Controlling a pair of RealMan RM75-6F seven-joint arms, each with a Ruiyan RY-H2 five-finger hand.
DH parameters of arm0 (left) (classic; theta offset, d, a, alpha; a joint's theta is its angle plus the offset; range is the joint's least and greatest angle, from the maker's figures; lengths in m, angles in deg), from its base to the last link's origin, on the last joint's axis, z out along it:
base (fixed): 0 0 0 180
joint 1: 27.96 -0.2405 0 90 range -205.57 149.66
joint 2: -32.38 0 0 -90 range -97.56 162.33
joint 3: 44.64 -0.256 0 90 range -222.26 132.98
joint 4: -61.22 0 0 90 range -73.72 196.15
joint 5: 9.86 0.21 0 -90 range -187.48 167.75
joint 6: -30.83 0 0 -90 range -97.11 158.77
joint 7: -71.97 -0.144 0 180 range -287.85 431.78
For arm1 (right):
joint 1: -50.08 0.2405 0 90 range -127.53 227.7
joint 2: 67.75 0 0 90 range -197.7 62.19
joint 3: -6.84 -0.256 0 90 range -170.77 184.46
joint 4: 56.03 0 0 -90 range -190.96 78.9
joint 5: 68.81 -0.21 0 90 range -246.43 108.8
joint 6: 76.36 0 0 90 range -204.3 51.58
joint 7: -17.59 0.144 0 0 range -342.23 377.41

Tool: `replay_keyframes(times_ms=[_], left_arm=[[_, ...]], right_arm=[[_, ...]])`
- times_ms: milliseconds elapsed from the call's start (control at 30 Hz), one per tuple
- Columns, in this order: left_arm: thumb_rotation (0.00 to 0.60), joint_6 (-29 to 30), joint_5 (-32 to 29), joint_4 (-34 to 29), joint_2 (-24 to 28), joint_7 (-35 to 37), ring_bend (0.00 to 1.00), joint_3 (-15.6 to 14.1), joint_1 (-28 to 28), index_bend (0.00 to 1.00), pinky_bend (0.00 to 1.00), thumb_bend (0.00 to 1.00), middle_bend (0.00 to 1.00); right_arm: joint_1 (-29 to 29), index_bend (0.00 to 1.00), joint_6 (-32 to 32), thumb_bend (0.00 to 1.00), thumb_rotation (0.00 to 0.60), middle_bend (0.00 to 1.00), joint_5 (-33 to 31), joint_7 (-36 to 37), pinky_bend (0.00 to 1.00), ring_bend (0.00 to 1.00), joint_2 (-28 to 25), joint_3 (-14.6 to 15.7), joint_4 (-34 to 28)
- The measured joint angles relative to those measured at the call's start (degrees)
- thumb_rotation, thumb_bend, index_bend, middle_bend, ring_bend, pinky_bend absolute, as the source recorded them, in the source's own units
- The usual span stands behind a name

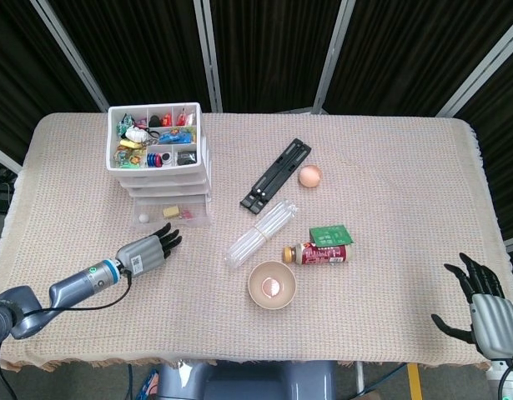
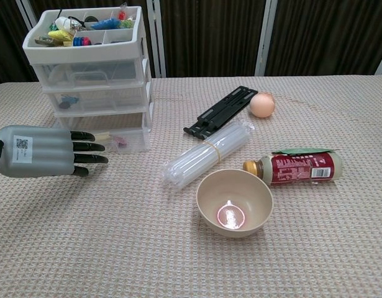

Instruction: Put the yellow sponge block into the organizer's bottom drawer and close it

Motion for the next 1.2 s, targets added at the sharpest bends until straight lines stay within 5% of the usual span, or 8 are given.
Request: replay_keyframes(times_ms=[1200], left_arm=[[0.600,-3.67,-9.36,11.57,-5.58,-0.58,0.00,5.00,-1.22,0.23,0.10,0.96,0.04]], right_arm=[[-0.05,0.17,0.24,0.10,0.600,0.00,-0.36,1.16,0.00,0.00,0.10,-0.43,0.06]])
